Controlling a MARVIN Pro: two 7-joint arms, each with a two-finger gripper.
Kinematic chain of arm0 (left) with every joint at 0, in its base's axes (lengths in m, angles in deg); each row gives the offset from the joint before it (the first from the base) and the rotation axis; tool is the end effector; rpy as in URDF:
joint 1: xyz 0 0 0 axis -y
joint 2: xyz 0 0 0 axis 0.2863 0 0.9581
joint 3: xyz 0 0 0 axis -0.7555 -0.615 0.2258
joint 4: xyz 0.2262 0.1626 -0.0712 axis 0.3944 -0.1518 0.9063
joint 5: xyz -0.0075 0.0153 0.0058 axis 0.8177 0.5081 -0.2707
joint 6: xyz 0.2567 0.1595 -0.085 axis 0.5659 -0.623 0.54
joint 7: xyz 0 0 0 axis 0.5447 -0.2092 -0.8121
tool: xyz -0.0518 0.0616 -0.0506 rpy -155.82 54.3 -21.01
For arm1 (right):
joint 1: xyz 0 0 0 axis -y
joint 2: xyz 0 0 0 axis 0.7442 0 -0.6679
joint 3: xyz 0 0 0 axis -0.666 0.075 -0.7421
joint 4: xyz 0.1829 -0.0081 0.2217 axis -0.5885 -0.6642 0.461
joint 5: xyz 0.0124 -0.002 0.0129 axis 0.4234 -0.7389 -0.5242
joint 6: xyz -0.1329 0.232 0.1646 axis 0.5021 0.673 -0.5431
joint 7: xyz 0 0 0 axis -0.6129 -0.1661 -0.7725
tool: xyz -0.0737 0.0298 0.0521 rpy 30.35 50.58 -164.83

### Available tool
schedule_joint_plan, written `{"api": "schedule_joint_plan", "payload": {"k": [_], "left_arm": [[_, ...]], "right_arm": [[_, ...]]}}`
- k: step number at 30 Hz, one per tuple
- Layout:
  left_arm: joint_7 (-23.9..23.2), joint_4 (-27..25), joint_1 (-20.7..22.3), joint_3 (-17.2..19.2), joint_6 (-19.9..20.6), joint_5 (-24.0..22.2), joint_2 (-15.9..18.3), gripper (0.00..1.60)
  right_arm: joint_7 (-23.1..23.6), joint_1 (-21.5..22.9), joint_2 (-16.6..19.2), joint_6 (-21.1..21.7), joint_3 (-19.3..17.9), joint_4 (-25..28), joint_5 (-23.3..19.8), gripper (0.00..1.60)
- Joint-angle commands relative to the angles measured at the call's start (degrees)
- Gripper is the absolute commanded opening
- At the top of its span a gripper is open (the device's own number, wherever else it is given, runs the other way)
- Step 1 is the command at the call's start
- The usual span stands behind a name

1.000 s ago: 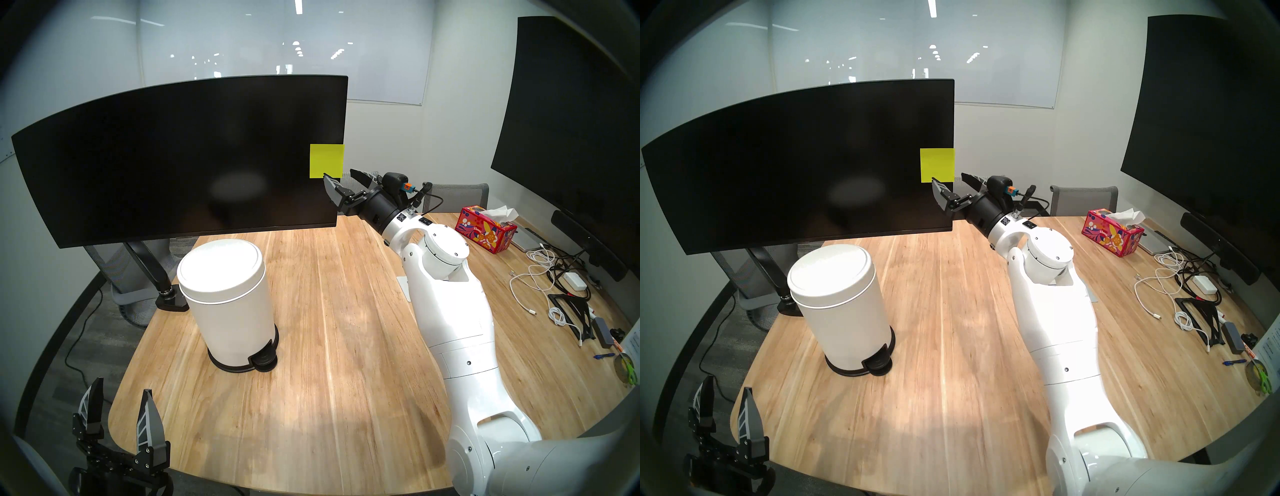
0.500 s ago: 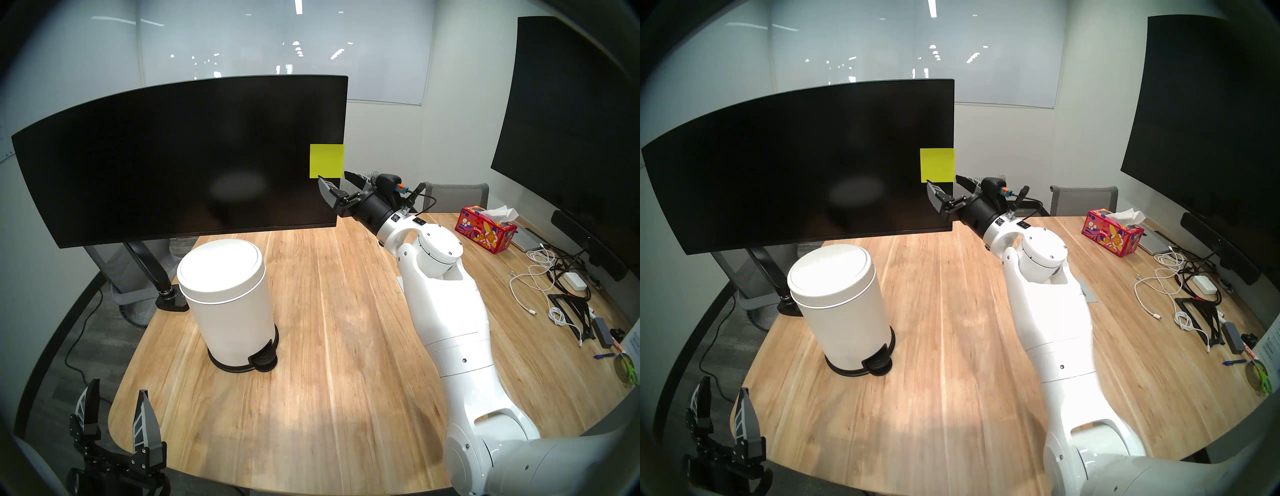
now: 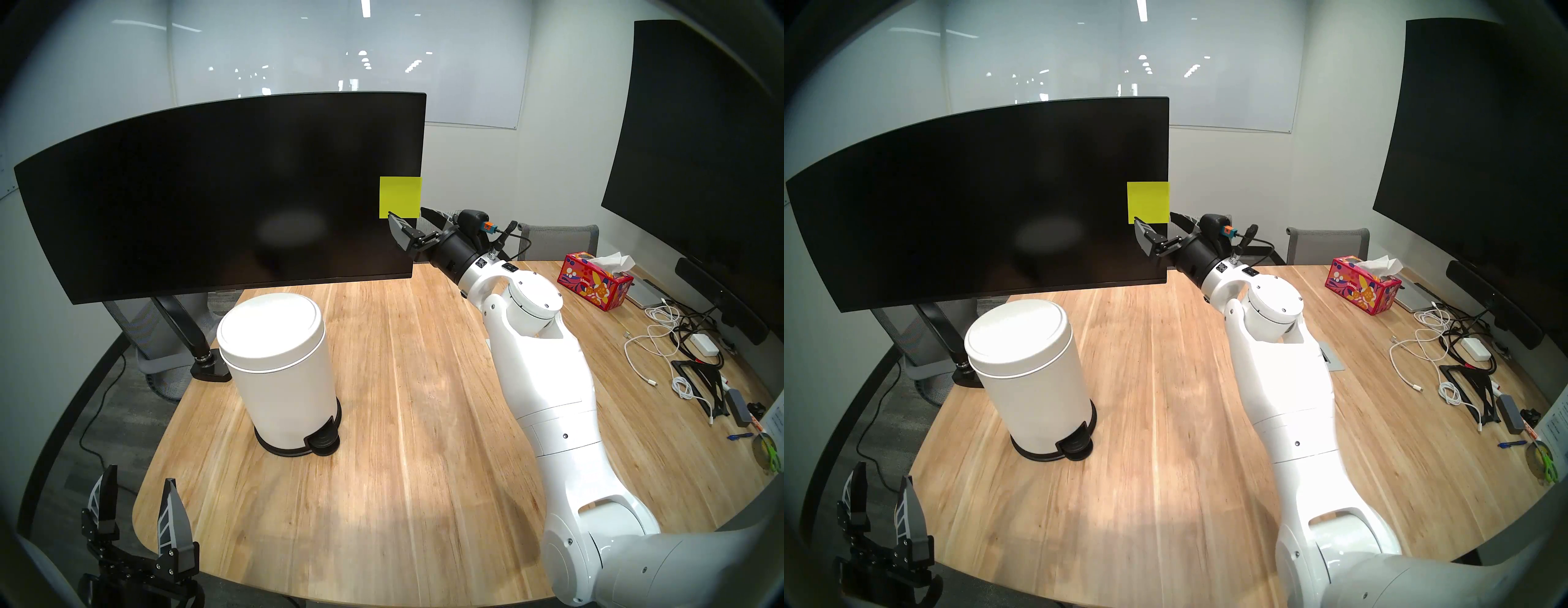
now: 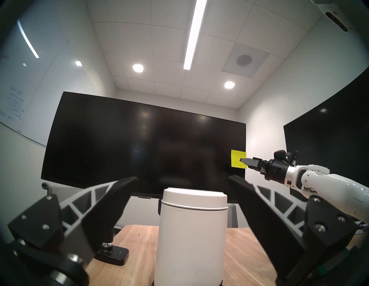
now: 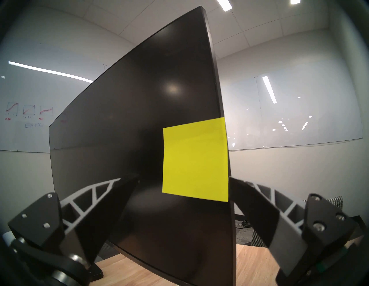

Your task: Peel the sticky note off the monitor, open the trash can lid and drop the sticker into the trash can

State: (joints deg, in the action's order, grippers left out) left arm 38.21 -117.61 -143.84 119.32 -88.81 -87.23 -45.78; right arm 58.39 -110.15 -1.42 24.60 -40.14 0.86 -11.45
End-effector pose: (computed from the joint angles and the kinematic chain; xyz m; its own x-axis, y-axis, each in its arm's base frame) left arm 0.0478 0.0713 -0.2506 -0.5076 0.1262 0.8523 -0.0693 -0.9920 0.1056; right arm 0.5055 0.0908 -0.0962 -0.2364 -0.2329 0.9433 0.6726 -0.7399 -0.0141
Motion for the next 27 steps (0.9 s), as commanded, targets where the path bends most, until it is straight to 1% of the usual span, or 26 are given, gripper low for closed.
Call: {"api": "schedule_joint_plan", "payload": {"k": [1, 19, 27], "left_arm": [[-5.8, -1.1, -0.8, -0.1, -0.2, -0.2, -0.2, 1.60], [-5.9, -1.1, -1.0, -0.1, -0.2, -0.3, -0.3, 1.60], [-6.1, -1.1, -1.1, 0.1, -0.2, -0.6, -0.5, 1.60]], "right_arm": [[0.6, 1.7, -0.2, -0.4, -0.1, 0.4, -0.4, 1.60], [2.0, 0.5, -0.6, -0.3, 0.3, 1.7, -0.7, 1.60], [1.4, 0.7, -0.9, -0.1, 0.3, 1.2, -0.2, 1.60]]}}
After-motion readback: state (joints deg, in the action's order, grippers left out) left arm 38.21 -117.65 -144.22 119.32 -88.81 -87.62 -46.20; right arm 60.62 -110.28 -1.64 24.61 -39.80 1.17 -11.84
